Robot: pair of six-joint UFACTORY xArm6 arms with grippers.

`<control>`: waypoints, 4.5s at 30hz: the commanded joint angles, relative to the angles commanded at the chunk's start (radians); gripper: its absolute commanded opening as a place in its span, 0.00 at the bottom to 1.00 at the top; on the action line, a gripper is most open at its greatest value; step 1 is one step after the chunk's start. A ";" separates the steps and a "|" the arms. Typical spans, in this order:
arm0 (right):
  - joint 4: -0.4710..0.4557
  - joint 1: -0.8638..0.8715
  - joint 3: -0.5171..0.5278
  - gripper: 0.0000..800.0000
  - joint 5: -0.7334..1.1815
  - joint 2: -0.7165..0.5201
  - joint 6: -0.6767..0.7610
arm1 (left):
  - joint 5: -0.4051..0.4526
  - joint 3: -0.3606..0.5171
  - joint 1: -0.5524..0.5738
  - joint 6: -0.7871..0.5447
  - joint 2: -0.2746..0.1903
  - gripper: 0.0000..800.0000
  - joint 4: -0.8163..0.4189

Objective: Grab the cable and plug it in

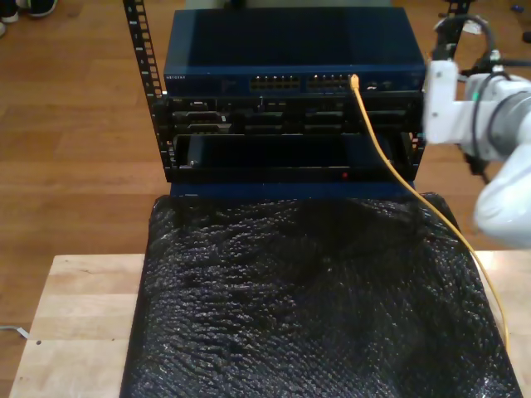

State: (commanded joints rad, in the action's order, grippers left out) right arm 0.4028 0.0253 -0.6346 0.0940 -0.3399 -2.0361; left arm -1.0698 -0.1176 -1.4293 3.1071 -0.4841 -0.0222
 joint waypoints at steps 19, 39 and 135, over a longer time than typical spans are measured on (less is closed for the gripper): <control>-0.008 0.641 -0.012 0.99 0.718 -0.166 -0.310 | 0.000 0.000 0.000 0.000 0.000 1.00 0.000; -0.064 1.162 -0.009 0.99 1.120 -0.203 -0.709 | 0.000 0.000 0.000 0.000 0.000 1.00 0.000; -0.316 1.485 0.621 0.99 0.806 -0.315 -1.166 | 0.000 0.000 0.000 0.000 0.000 1.00 0.000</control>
State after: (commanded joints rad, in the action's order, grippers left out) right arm 0.0867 1.5106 -0.0132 0.8995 -0.6544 -3.2022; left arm -1.0698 -0.1176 -1.4293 3.1071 -0.4841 -0.0222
